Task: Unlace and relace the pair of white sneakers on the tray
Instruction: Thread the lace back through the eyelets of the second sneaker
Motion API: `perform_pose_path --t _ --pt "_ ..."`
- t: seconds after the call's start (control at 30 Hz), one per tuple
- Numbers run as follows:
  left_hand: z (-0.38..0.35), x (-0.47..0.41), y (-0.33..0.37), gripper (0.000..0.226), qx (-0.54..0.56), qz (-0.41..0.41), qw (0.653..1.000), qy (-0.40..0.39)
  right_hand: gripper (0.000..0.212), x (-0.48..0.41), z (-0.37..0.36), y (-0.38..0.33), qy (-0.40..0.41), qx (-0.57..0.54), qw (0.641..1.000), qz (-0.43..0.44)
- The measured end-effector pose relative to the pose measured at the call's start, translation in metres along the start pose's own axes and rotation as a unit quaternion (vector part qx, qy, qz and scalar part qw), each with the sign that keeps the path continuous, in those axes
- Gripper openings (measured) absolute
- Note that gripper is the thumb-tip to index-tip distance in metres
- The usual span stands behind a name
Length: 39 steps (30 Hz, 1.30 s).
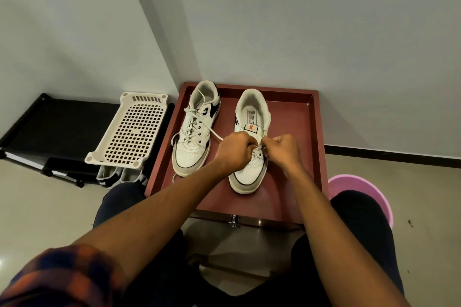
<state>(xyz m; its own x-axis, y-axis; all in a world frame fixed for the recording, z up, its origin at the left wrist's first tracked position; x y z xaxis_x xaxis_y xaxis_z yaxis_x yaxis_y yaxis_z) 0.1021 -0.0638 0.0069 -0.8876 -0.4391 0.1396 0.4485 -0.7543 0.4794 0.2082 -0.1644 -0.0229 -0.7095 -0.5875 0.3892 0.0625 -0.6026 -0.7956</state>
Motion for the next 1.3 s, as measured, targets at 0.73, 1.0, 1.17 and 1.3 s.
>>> perform_pose_path --t 0.73,1.0,1.17,1.3 --pt "0.003 -0.012 -0.010 0.010 0.081 0.000 0.996 -0.028 0.019 -0.006 0.007 0.017 -0.104 -0.122 0.987 -0.010" --pt "0.000 -0.010 -0.011 0.017 0.139 0.021 0.989 -0.055 0.014 -0.001 0.006 0.019 -0.114 -0.128 0.984 0.054" --pt "0.010 -0.015 0.000 0.012 0.088 0.041 0.994 -0.047 0.016 0.001 0.006 0.019 -0.111 -0.072 0.988 0.074" --pt "0.026 -0.030 0.010 0.037 0.071 0.092 0.993 0.026 0.019 -0.007 0.019 0.023 -0.069 -0.035 0.994 0.075"
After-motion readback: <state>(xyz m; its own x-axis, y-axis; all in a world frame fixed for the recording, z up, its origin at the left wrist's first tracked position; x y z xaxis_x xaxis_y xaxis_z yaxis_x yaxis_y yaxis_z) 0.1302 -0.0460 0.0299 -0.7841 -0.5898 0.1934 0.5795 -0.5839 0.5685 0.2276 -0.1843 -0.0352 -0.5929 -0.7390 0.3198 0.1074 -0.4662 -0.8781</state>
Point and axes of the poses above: each hand's wrist, its own x-axis away from the middle knuckle, its own z-axis out of the back of the hand, y = z × x, the point moved 4 cm from there along -x, towards the middle knuckle, and after that the axes turned 8 degrees about -y, right-handed, at the moved point
